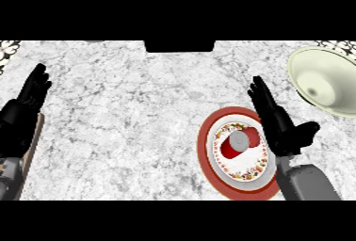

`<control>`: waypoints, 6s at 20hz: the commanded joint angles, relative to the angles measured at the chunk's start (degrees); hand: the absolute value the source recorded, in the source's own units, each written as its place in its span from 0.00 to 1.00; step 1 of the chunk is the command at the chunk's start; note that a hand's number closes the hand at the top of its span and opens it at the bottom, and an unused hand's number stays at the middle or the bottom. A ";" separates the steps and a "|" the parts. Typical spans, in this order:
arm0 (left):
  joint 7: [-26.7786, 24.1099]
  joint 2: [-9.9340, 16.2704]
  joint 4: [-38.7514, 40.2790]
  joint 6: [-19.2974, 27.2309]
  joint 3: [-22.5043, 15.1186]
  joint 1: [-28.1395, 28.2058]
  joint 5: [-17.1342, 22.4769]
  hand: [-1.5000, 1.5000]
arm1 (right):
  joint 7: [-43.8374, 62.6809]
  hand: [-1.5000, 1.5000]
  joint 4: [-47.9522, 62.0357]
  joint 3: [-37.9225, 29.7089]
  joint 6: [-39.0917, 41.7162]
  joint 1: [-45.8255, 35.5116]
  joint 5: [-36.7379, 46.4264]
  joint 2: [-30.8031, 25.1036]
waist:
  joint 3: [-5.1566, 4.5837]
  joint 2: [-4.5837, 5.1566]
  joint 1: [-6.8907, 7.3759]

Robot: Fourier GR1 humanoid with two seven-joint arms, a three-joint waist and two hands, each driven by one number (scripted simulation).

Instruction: Pick the can from the plate and place it in the bowl

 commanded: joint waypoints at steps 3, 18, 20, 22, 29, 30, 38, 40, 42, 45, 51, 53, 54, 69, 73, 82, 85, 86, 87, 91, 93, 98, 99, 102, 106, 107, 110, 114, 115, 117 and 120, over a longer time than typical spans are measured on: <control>-6.50 -5.97 0.49 -3.37 3.35 0.86 7.69 0.50 | 7.28 0.00 -5.28 -3.82 -10.17 3.42 1.82 0.70 | 1.19 -0.24 1.27; -11.75 -10.56 3.41 -14.05 7.40 3.09 19.67 0.50 | 42.63 0.00 -1.27 -2.36 -26.12 1.90 36.34 -17.75 | 1.04 -0.09 2.22; -11.56 -10.83 4.50 -12.62 6.82 1.85 17.85 0.50 | 49.55 0.00 -2.20 -0.35 -18.55 0.08 36.05 -19.67 | 1.04 -0.03 2.19; -11.57 -11.66 3.65 -12.02 5.73 1.31 17.31 0.50 | 54.18 0.00 -2.45 1.53 -8.50 -2.38 30.47 -21.14 | 0.99 0.05 2.96; -10.31 -11.15 3.20 -13.58 5.53 0.78 18.48 0.50 | 68.67 0.00 -4.68 6.45 18.06 -6.43 11.51 -23.31 | 0.98 0.10 4.35; -11.58 -12.07 4.04 -12.65 5.28 1.30 17.40 0.50 | 71.47 0.00 -5.70 6.46 20.47 -7.09 8.99 -23.85 | 0.99 0.03 3.61; -11.69 -12.26 5.18 -13.99 6.15 0.83 17.61 0.50 | 83.91 0.00 0.04 7.45 20.33 -22.18 1.49 -21.33 | 1.20 0.09 3.47; -12.84 -11.86 7.20 -15.56 7.30 1.24 18.12 0.50 | 84.63 0.00 1.67 6.65 19.82 -24.26 0.12 -21.12 | 1.20 0.10 3.13; -12.16 -10.72 7.17 -15.90 9.01 0.21 18.73 0.50 | 85.47 0.00 -0.35 9.20 16.73 -23.90 1.04 -18.55 | 1.23 -0.03 2.75; -9.87 -12.66 1.04 -11.58 6.41 3.38 16.16 0.50 | 84.44 0.00 -0.33 9.34 15.24 -21.81 0.69 -18.38 | 1.30 -0.23 2.82; -10.83 -11.84 6.98 -14.48 8.10 -0.54 16.49 0.50 | 85.61 0.00 -5.28 13.83 10.42 -19.31 5.20 -18.19 | 1.24 -0.19 1.57; -10.94 -12.21 3.89 -14.42 8.87 3.49 17.38 0.50 | 84.83 0.00 -8.33 14.13 10.20 -17.44 7.41 -20.29 | 1.26 -0.32 1.91; -10.66 -11.56 6.08 -15.40 8.86 1.34 17.09 0.50 | 85.61 0.00 -8.04 14.84 9.60 -18.93 8.34 -19.26 | 1.24 -0.20 1.81; -11.76 -14.71 6.92 -14.65 9.76 -0.44 15.17 0.50 | 75.30 0.00 -4.05 15.36 10.92 -9.44 17.00 -15.79 | 1.32 0.05 1.92; -10.83 -14.84 4.02 -15.71 9.27 1.54 15.38 0.50 | 79.47 0.00 -2.12 16.86 10.60 -11.70 18.51 -10.84 | 1.30 0.00 2.48; -10.04 -15.73 2.73 -15.30 8.76 2.63 12.81 0.50 | 70.10 1.00 5.44 16.75 16.14 -11.80 19.96 -10.71 | 1.33 0.03 2.58; -10.75 -16.76 3.36 -15.33 9.06 2.46 13.19 0.50 | 69.14 1.00 7.85 18.80 17.79 -13.91 21.38 -9.83 | 1.32 0.08 2.81; -9.62 -16.06 5.78 -15.24 10.03 -0.02 13.41 0.50 | 69.15 1.00 5.08 20.69 17.42 -12.21 22.81 -9.69 | 1.31 0.05 2.30; -9.81 -15.97 3.60 -16.24 9.41 2.25 13.47 0.50 | 68.06 1.00 9.01 20.86 16.63 -13.38 23.88 -8.03 | 1.33 0.09 2.83; -11.02 -15.05 6.15 -18.51 11.27 1.90 13.64 0.50 | 69.52 1.00 5.22 17.78 21.16 -14.93 22.54 -10.91 | 1.31 0.02 2.36; -9.29 -16.51 4.95 -15.79 10.65 0.55 12.75 0.50 | 64.74 1.00 11.31 17.44 21.35 -16.25 24.10 -9.99 | 1.34 0.13 2.63; -11.50 -14.94 5.58 -18.55 12.48 3.13 14.03 0.50 | 41.48 1.00 -0.98 22.45 27.67 -10.38 26.03 -23.51 | 1.42 -0.09 1.82; -8.75 -14.74 4.79 -17.16 12.02 0.84 13.92 0.50 | 36.77 1.00 -3.00 24.44 28.72 -11.02 27.59 -24.69 | 1.55 -0.19 1.58; -9.43 -15.07 4.49 -16.88 13.02 2.26 14.60 0.50 | 23.56 1.00 -10.51 27.22 29.77 -9.04 31.06 -32.03 | 1.69 -1.00 0.25; -10.86 -15.76 5.75 -16.78 13.04 3.47 13.80 0.50 | 8.33 1.00 -14.97 19.44 22.88 -4.66 33.31 -44.32 | 1.50 -0.68 -1.22; -10.52 -15.68 5.56 -16.45 13.17 3.25 13.72 0.50 | 3.78 1.00 -12.73 17.48 18.85 -2.02 34.42 -45.81 | 1.57 -0.49 -1.08; -9.96 -15.90 2.69 -16.22 12.49 4.61 13.26 0.50 | 3.05 1.00 -15.49 9.08 13.29 2.15 31.45 -49.15 | 1.44 -0.74 -0.81; -10.05 -15.85 3.89 -16.65 12.77 4.10 13.28 0.50 | -3.04 1.00 -11.31 -3.77 11.91 4.93 24.54 -55.85 | 1.40 -0.63 -1.07; -9.62 -13.93 4.77 -18.92 14.18 3.69 14.63 0.50 | -2.02 1.00 -10.47 -4.81 9.80 6.69 25.81 -54.90 | 1.38 -0.46 -0.43; -9.97 -15.25 3.11 -18.29 13.39 5.06 14.25 0.50 | -1.94 1.00 -11.08 -11.13 12.23 7.60 20.84 -58.17 | 1.34 -0.57 -0.42; -6.69 -15.51 0.88 -17.99 12.47 3.40 14.72 0.50 | -2.48 1.00 -5.51 -14.76 11.71 8.16 22.59 -56.58 | 1.37 -0.21 1.32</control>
